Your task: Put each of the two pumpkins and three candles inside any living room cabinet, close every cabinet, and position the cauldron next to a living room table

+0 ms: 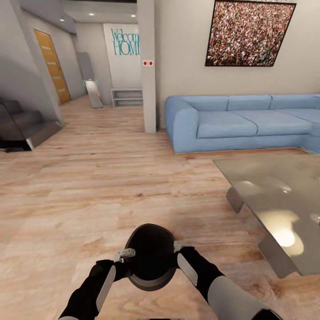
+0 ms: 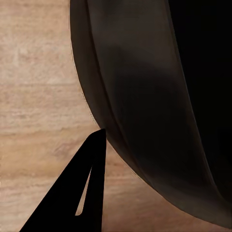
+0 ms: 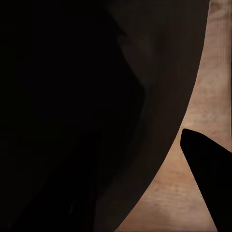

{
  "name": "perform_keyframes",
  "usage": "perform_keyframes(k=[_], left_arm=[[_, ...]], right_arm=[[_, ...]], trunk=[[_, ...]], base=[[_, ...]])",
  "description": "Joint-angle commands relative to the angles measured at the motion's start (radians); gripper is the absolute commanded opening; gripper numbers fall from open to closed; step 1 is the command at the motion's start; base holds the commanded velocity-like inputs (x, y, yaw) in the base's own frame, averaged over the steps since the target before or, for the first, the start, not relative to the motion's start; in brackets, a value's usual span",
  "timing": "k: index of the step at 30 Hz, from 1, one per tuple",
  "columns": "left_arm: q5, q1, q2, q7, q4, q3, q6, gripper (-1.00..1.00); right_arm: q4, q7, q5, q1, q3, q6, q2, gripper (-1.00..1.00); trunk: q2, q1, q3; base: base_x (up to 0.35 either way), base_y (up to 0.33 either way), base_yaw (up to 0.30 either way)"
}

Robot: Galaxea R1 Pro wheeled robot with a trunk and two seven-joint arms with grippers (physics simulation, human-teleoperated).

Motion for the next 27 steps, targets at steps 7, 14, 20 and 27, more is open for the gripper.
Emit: perform_keyframes(k=[7, 14, 20, 27], left_arm=[[0.005, 0.001, 0.002, -0.004, 0.001, -0.002, -0.001, -1.00], [0.031, 0.001, 0.003, -0.006, -0.003, -0.002, -0.001, -1.00], [0.033, 0.000, 0.003, -0.006, -0.004, -0.002, 0.000, -1.00], [0.033, 0.001, 0.003, -0.006, -0.004, -0.002, 0.000, -1.00]], right_arm=[[-0.004, 0.004, -0.007, -0.001, 0.000, -0.005, 0.000, -1.00], [-0.004, 0.005, -0.007, -0.001, 0.000, -0.005, 0.000, -1.00], [-0.004, 0.005, -0.007, -0.001, 0.000, -0.005, 0.000, -1.00], [-0.004, 0.006, -0.004, 0.000, 0.001, -0.005, 0.000, -1.00]], trunk=[[0.000, 0.000, 0.003], [0.000, -0.001, 0.010], [0.002, -0.003, 0.037], [0.007, -0.007, 0.049]], base=[[0.042, 0.141, -0.279], [0.002, 0.021, -0.279], [0.000, 0.001, -0.271], [0.000, 0.000, -0.076]])
